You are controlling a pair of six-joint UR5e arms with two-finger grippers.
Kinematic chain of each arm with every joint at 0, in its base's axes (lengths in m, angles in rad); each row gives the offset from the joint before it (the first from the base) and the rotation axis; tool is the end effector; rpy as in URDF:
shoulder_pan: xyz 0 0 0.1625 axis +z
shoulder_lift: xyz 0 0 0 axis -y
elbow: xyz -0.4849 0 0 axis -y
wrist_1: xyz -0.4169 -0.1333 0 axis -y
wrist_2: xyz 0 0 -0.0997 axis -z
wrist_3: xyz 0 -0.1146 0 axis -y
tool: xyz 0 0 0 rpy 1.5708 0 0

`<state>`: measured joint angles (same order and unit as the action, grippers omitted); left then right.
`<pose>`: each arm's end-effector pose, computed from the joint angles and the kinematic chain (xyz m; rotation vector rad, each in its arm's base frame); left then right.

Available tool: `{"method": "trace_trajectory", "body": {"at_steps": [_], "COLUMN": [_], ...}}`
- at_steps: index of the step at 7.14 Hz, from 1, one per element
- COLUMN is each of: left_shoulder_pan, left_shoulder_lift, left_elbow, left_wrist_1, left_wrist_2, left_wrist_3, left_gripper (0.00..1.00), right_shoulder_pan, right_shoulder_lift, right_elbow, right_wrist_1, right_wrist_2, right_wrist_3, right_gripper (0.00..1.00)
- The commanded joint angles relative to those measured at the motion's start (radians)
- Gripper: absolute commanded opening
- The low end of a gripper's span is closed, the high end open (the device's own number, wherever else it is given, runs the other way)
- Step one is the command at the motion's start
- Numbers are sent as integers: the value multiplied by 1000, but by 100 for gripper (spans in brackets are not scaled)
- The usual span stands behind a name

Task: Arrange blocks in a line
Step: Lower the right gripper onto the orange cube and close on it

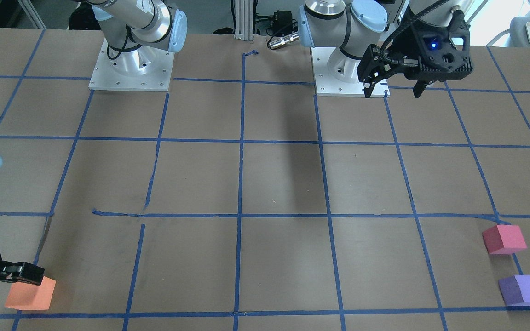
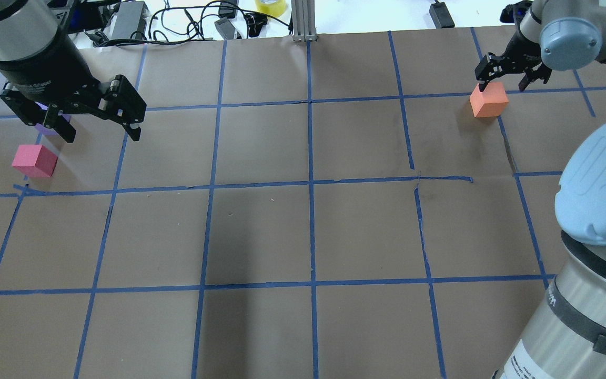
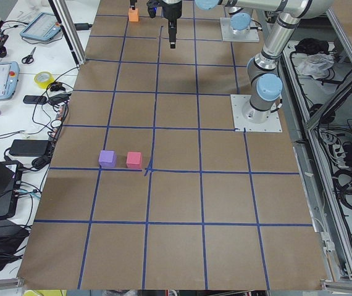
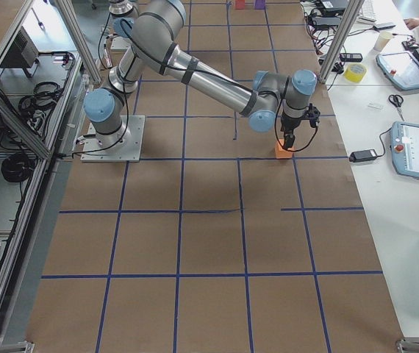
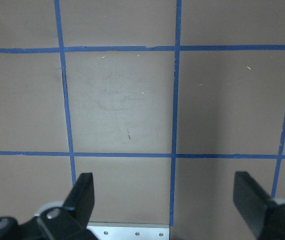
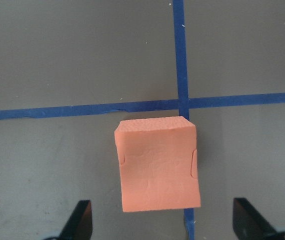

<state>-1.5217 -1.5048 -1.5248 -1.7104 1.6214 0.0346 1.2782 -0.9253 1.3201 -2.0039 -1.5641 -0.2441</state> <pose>-0.1039 -0.4845 0.5758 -0.0213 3.0918 0.0459 -0.0968 -0.7861 0.2788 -0.0759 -3.1364 0.0607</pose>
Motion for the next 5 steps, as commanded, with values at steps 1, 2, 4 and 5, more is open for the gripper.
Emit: {"method": "trace_trajectory", "body": {"at_steps": [1,2,4,5], "left_shoulder_pan": [0,0,-2,-2], "left_shoulder_lift": [0,0,0,0], "left_elbow": [0,0,0,0], "left_wrist_1": [0,0,-2,-3], "left_wrist_2": [0,0,-2,0], "left_wrist_3": [-1,-4,-5,-5], "left_gripper": [100,100,100,100], "right_shoulder_pan": [0,0,0,0], "right_shoulder_lift": [41,68,98,100], "right_elbow": [-1,1,2,1], "right_wrist_1": [-34,-41,-61,-71], "right_wrist_2": [2,12,12,12], "right_wrist_3": [-12,-44,-63,-137], "right_gripper": [100,100,96,76]}}
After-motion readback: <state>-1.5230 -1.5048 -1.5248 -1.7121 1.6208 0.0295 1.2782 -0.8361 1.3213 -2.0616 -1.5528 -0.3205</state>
